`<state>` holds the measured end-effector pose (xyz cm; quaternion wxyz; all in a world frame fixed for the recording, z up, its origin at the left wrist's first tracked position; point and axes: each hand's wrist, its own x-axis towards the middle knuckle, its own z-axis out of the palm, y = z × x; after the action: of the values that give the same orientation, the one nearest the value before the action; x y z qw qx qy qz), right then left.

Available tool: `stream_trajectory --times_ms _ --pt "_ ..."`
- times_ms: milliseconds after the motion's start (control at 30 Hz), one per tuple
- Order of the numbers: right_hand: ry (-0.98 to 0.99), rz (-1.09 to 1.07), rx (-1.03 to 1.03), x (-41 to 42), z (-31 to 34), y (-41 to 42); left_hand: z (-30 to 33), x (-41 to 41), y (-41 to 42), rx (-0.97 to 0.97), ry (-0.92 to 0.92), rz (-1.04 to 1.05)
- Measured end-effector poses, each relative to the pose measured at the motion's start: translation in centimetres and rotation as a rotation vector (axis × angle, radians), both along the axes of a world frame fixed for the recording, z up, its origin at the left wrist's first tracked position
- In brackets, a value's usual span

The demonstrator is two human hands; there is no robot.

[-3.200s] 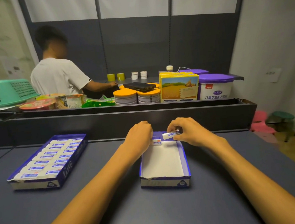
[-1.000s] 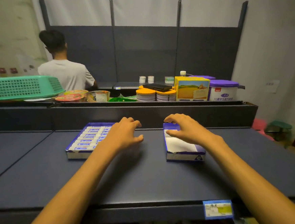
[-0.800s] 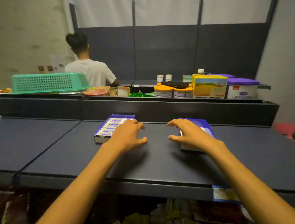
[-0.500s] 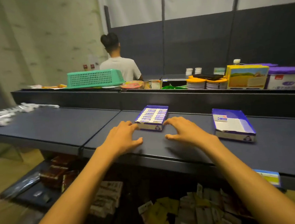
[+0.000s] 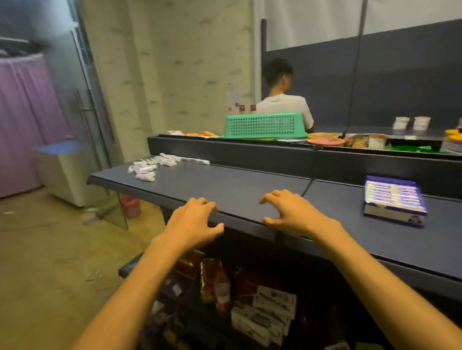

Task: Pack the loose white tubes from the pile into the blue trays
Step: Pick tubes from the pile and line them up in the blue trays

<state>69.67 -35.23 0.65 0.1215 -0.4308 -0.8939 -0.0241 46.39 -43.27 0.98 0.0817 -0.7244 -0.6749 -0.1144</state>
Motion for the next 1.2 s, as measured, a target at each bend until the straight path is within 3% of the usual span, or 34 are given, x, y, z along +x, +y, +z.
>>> stream_trajectory --times_ms 200,467,1200 --pt "0.031 0.048 -0.015 -11.8 0.2 1.8 -0.1 -12.2 0.1 0.003 0.001 0.065" --pt "-0.005 0.048 -0.014 -22.0 0.0 8.0 -0.5 -22.5 5.2 0.022 -0.03 0.089" --pt "0.041 -0.166 -0.02 -34.7 0.9 30.4 0.4 -36.8 33.3 0.013 -0.079 -0.068"
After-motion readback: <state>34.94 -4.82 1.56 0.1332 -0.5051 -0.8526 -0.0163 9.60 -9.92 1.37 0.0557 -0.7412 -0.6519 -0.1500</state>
